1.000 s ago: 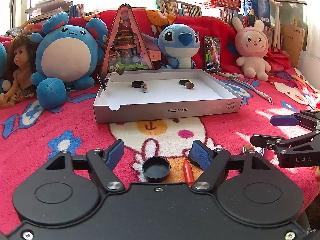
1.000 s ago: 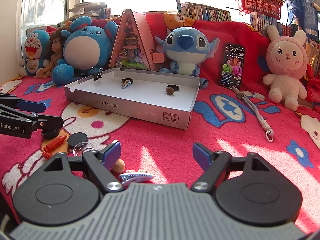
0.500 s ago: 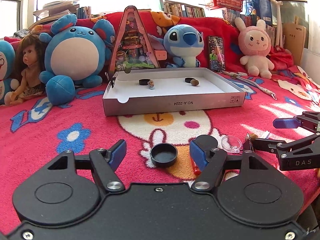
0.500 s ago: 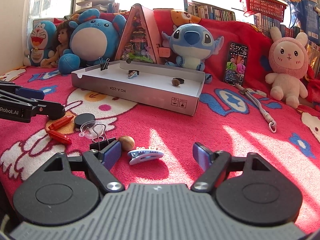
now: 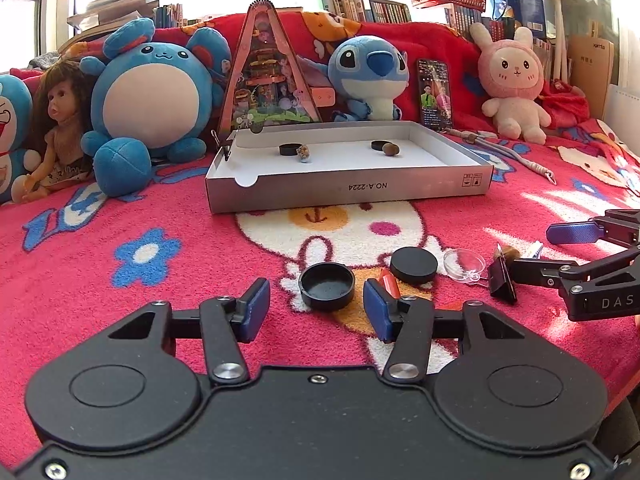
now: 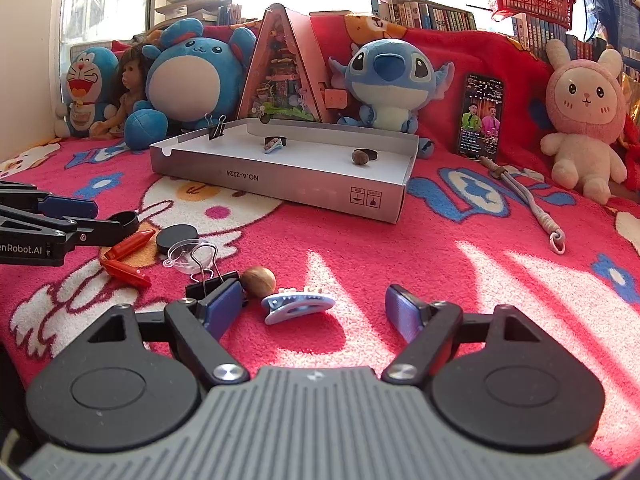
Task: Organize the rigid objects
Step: 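Move the left tool toward a black cup while the right tool approaches the blue clip toy, then carry the black cup in the left tool while the right tool carries the blue clip into the box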
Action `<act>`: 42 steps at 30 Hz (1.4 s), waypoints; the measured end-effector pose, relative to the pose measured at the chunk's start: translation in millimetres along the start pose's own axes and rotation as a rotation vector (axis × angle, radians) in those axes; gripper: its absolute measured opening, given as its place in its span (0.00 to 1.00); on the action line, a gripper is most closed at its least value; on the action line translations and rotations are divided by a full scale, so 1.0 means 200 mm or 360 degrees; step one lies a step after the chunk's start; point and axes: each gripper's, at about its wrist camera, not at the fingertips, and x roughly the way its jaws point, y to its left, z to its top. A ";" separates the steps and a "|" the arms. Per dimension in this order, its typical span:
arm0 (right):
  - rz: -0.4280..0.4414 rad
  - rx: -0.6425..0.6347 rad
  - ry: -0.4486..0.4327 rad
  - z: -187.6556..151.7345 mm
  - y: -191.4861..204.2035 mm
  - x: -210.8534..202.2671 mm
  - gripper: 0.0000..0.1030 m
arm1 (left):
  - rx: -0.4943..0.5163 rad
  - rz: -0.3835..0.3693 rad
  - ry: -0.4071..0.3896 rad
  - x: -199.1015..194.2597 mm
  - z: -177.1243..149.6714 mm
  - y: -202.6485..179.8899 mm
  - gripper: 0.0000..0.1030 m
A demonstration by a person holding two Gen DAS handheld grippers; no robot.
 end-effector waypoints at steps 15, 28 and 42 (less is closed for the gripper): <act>0.0040 -0.0013 -0.0001 -0.01 -0.01 -0.04 0.75 | -0.0065 -0.0003 0.0017 0.05 0.02 0.02 0.39; 0.0026 -0.0070 -0.0002 0.00 0.05 -0.05 0.44 | -0.0040 -0.0021 0.0017 0.05 0.04 -0.01 0.30; -0.0060 0.0079 -0.0045 0.14 0.00 -0.02 0.43 | -0.0133 -0.0021 0.0034 0.08 0.19 0.05 0.29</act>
